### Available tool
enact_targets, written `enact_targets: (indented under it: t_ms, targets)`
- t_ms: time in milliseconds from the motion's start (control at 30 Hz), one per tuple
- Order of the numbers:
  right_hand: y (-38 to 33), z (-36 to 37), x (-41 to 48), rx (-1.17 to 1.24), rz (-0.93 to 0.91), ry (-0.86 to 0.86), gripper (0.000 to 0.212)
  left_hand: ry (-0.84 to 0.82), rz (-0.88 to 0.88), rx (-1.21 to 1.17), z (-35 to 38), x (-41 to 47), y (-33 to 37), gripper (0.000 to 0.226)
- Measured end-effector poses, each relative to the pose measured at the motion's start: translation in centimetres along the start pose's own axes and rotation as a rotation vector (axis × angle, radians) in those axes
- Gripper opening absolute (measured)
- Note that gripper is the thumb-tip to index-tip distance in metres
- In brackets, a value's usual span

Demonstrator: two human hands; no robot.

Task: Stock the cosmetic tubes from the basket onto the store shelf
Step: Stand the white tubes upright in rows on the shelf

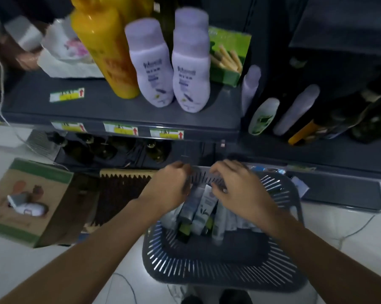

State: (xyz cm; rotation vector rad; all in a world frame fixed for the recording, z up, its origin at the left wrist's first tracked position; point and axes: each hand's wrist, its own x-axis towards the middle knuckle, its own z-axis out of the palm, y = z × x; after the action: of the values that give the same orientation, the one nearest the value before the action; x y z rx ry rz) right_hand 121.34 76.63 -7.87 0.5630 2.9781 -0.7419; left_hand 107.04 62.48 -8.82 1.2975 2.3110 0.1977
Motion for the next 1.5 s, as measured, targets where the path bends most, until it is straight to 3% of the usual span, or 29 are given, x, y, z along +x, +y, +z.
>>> enact_targets:
  t_ms: [200,367,500,733,867,1100,1200,1267,1367,1500]
  targets:
    - [3.6,8.2,0.1,-0.03,0.101,-0.142,0.026,-0.303,-0.141,0.242,6.4,3.0,-1.3,0.046]
    - [5.6,11.6,0.5,-0.085,0.159,-0.306,0.055,-0.374,-0.217,0.283,9.0,4.0,-2.5,0.063]
    - [6.4,12.8,1.3,-0.187,0.118,-0.38,0.079,-0.423,-0.308,0.166,9.0,4.3,-2.4,0.058]
    - [6.9,14.8,1.3,-0.287,0.109,-0.452,0.115,-0.579,-0.326,0.162,9.3,5.0,-1.4,0.114]
    - [7.3,15.1,1.5,-0.271,0.134,-0.469,0.122,-0.556,-0.24,0.245,10.0,5.0,-1.0,0.118]
    - [6.7,13.8,1.9,-0.19,0.125,-0.372,0.091,-0.572,-0.166,0.263,8.8,4.3,-1.2,0.129]
    - [6.4,12.7,1.8,-0.043,0.121,-0.348,0.057,-0.536,-0.147,0.242,8.0,4.1,-1.0,0.109]
    - [6.3,11.8,2.0,0.066,0.164,-0.4,0.03,-0.429,-0.126,0.234,7.6,4.3,-0.9,0.086]
    - [6.1,10.9,2.1,0.103,0.144,-0.425,0.023,-0.253,-0.121,0.195,6.9,4.3,-0.6,0.047]
    - [5.0,9.4,2.1,0.162,0.124,-0.338,0.018,-0.192,-0.121,0.166,5.8,3.6,0.0,0.031]
